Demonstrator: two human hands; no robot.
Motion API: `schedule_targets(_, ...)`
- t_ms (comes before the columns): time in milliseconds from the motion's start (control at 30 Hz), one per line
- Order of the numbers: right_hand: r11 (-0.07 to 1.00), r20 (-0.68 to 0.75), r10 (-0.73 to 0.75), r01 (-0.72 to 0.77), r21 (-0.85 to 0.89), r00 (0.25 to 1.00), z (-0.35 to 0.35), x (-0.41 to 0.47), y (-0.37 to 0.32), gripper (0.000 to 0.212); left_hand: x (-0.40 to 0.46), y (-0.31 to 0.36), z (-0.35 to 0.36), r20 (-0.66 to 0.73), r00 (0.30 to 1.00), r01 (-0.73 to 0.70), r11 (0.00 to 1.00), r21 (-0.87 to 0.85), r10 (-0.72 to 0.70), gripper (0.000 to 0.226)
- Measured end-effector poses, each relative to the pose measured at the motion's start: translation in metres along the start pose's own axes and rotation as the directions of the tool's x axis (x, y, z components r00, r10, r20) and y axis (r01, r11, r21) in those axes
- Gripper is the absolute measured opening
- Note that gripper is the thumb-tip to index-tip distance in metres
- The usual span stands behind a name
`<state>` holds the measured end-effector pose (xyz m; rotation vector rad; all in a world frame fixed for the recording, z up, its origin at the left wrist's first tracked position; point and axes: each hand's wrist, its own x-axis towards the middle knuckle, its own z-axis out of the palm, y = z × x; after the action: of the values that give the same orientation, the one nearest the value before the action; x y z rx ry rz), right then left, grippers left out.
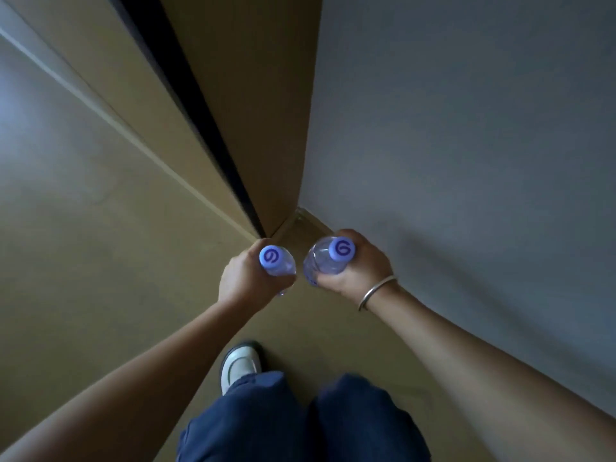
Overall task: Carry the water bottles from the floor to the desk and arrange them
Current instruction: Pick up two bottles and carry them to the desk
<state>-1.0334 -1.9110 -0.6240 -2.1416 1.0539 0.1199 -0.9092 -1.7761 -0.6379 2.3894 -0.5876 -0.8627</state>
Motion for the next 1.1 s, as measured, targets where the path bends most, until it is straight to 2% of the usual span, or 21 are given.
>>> schedule_targets(100, 0.998, 0.001, -0.053, 0.053, -0.024, 0.999, -0.038, -0.041, -0.049, 0.034, -0.046, 0.020, -0.056, -0.040, 0.998, 0.051, 0.998, 0.044, -0.049, 0.043)
schedule_targets(233, 0.988, -0.050, -0.155, 0.154, -0.032, 0.987, -0.092, -0.099, -0.123, 0.043, -0.112, 0.056, -0.137, -0.096, 0.995, 0.039, 0.998, 0.052, -0.033, 0.047)
schedule_targets(367, 0.965, 0.032, -0.259, 0.260, -0.038, 0.965, -0.147, -0.153, -0.211, 0.041, -0.189, 0.097, -0.232, -0.164, 0.985, 0.063, 0.997, 0.052, -0.053, 0.049)
schedule_targets(633, 0.851, 0.064, -0.525, 0.525, 0.019, 0.849, -0.231, -0.237, -0.405, 0.042, -0.311, 0.156, -0.422, -0.407, 0.907, 0.149, 0.987, 0.066, -0.109, 0.052)
schedule_targets(767, 0.768, 0.060, -0.637, 0.639, -0.025, 0.768, -0.245, -0.258, -0.480, 0.049, -0.350, 0.156, -0.483, -0.486, 0.861, 0.181, 0.983, 0.012, -0.153, 0.047)
schedule_targets(900, 0.690, 0.124, -0.710, 0.720, -0.073, 0.693, -0.236, -0.261, -0.539, 0.045, -0.375, 0.142, -0.532, -0.550, 0.816, 0.202, 0.979, -0.019, -0.179, 0.033)
schedule_targets(1100, 0.632, 0.200, -0.735, 0.762, -0.142, 0.647, -0.211, -0.252, -0.601, 0.051, -0.381, 0.111, -0.587, -0.580, 0.787, 0.247, 0.969, -0.014, -0.210, 0.034)
